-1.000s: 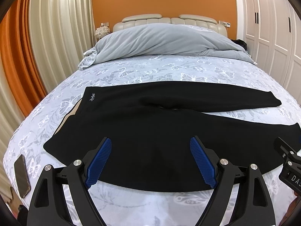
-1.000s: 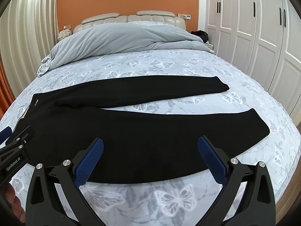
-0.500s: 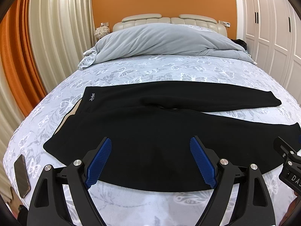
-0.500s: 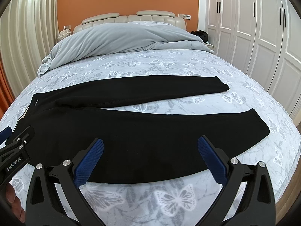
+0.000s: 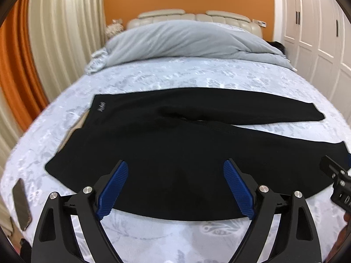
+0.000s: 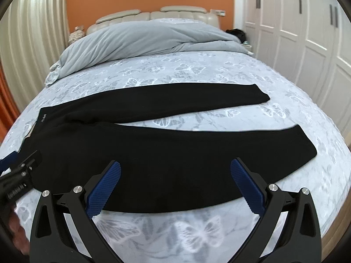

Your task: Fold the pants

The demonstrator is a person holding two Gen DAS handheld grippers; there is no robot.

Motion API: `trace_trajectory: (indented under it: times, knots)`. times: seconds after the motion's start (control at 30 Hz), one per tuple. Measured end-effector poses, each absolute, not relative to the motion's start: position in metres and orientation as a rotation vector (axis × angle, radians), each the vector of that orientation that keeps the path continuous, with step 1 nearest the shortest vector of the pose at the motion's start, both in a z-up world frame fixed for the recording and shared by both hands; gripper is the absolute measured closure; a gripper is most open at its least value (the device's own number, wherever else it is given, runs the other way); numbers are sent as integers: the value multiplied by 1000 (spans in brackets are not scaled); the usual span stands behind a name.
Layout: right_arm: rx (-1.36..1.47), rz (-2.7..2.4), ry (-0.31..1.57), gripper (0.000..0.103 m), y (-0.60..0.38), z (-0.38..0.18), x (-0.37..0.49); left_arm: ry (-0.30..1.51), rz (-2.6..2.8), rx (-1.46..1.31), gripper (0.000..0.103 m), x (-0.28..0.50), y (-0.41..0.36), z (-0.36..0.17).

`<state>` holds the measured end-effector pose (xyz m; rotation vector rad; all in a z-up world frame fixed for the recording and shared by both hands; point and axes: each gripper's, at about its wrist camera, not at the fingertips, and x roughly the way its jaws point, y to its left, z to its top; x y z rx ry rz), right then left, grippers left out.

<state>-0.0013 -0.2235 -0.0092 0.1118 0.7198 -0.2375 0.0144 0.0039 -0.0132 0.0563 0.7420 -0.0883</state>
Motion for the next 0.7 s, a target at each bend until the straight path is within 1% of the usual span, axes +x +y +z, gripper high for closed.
trace_trajectory:
  times: [0.1, 0.17, 0.2, 0.23, 0.3, 0.37, 0.43, 0.53, 0.6, 0.7]
  knots:
    - [89, -203, 747, 5, -265, 2, 19, 794, -192, -22, 16, 41, 28, 2]
    - [118, -154, 790, 5, -310, 1, 48, 824, -226, -68, 14, 75, 55, 12]
    - [128, -148, 802, 5, -328, -2, 61, 842, -218, -97, 11, 100, 72, 15]
    - [132, -154, 817, 5, -349, -6, 77, 850, -203, -116, 11, 114, 83, 16]
    - [135, -205, 843, 5, -392, -14, 114, 888, -112, -168, 11, 172, 123, 13]
    - [146, -254, 856, 5, -434, -23, 154, 935, -35, -208, 11, 226, 158, 3]
    - [184, -274, 874, 5, -470, -34, 187, 959, 44, -259, 11, 263, 187, -6]
    - [257, -337, 900, 5, -519, -52, 224, 1009, 129, -308, 11, 324, 231, -36]
    - [295, -376, 916, 5, -543, -65, 246, 1027, 188, -296, 11, 345, 246, -55]
    - [327, -391, 957, 5, -565, -89, 273, 1103, 213, -287, 11, 375, 256, -90]
